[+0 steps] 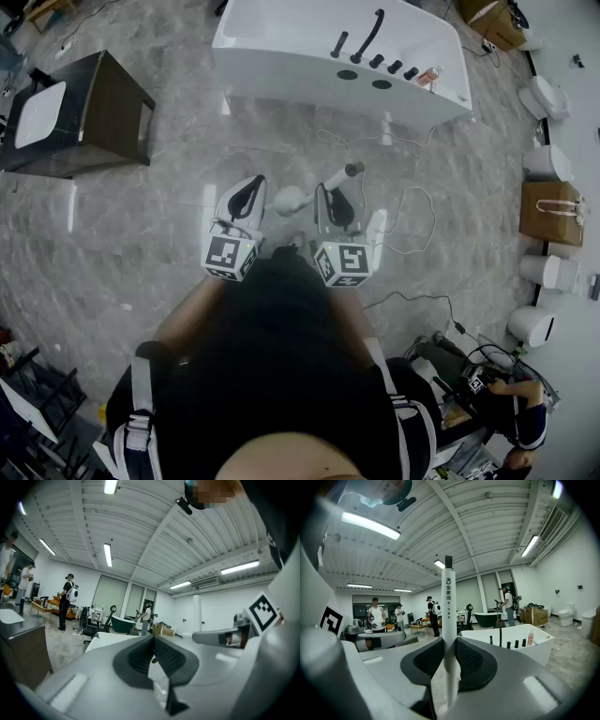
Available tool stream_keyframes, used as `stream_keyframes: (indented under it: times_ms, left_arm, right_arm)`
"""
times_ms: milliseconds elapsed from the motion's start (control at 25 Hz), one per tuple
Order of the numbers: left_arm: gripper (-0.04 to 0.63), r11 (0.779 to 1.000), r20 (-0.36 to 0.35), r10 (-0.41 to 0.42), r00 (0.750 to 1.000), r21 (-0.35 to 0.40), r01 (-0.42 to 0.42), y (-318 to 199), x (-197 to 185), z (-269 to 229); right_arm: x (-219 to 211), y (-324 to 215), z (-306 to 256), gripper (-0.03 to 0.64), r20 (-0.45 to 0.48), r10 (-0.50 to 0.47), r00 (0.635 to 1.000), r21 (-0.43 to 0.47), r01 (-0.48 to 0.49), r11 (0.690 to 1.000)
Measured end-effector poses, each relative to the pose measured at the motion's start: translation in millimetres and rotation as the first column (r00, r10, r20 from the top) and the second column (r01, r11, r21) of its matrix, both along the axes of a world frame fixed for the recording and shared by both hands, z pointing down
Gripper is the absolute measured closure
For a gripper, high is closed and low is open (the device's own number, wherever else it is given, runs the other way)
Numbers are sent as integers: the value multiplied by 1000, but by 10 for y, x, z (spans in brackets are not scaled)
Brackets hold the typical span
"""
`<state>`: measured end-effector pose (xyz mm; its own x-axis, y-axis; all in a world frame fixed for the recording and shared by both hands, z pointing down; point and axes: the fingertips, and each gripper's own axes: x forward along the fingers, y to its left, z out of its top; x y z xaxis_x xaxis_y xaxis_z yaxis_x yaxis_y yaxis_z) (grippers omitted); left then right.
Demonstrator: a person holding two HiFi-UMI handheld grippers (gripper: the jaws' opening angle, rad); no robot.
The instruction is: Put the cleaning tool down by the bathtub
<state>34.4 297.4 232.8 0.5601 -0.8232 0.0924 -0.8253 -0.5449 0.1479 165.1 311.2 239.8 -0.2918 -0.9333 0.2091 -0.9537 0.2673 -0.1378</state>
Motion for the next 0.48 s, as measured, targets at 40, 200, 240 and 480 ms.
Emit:
stream_keyframes:
  times_ms: [40, 200, 240, 480]
  left_arm:
    - [586, 1000, -1, 0, 1000, -1, 0, 3, -13, 6]
    - [586, 1000, -4, 3, 1000, -2, -3, 44, -64, 18]
    - [586, 1000, -5, 4, 1000, -3, -4, 61, -75, 16]
    - [586, 1000, -12, 4, 1000, -7, -4, 114, -169, 35]
  right_arm:
    - [-11, 4, 4, 535, -1, 2, 1000, -1, -2, 1000]
    - [-69, 40, 8, 535, -3, 4, 1000, 0, -4, 1000]
    - [-84, 53, 8, 535, -3, 2, 1000, 0, -2, 1000]
    - [-189, 94, 31, 535, -7, -1, 1000, -3, 1, 1000]
